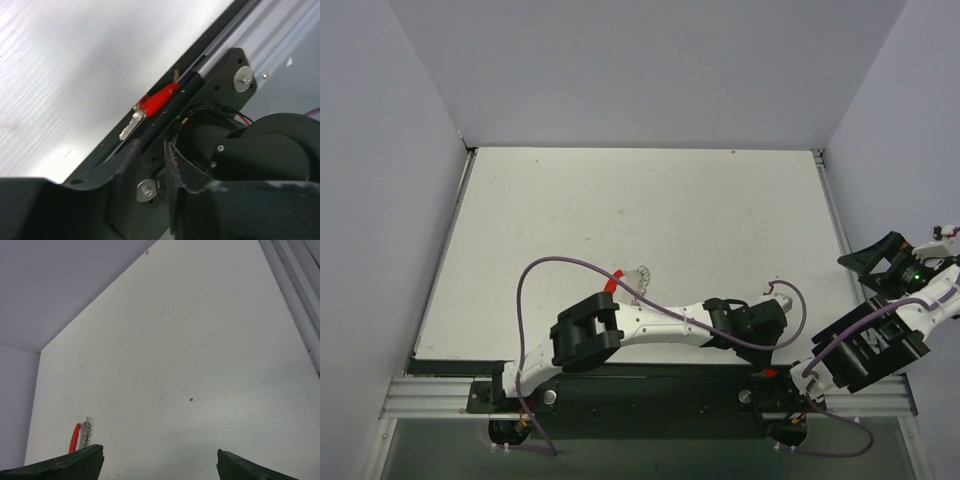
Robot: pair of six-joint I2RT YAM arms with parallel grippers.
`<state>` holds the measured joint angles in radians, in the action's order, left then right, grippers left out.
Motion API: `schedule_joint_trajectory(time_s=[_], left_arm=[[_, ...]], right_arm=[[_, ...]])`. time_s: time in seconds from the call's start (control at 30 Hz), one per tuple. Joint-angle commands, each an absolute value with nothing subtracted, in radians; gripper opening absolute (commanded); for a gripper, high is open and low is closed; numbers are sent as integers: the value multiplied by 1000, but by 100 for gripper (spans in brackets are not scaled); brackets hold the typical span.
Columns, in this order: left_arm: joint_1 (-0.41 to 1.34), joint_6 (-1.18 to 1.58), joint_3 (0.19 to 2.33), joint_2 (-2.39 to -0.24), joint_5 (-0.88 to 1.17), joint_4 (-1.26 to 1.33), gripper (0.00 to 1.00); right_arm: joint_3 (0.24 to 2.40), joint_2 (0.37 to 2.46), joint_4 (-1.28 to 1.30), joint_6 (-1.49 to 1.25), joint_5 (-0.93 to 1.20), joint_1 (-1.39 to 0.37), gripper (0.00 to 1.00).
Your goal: Put the keys on the keyring
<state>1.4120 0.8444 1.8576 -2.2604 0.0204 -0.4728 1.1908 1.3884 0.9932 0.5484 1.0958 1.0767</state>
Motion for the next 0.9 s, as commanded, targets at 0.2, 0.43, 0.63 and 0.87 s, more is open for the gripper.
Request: schedule_joint_trajectory(time_s=[0.2,0.43,0.63,0.87], left_arm=[[1405,753,2140,-2497,241,-426,9],[1398,730,2301,-2624,244,-553,0],[1387,698,2317,-2623,141,-735,0],[1358,718,1935,-2404,-20,-660,0]], right_arm=[[1289,1433,1089,597,1115,1135,100],[1299,1459,1088,595,1124,1140,100],[1315,1482,1088,600,1134,1143,100],[1330,1483,1086,603,1149,1143,100]])
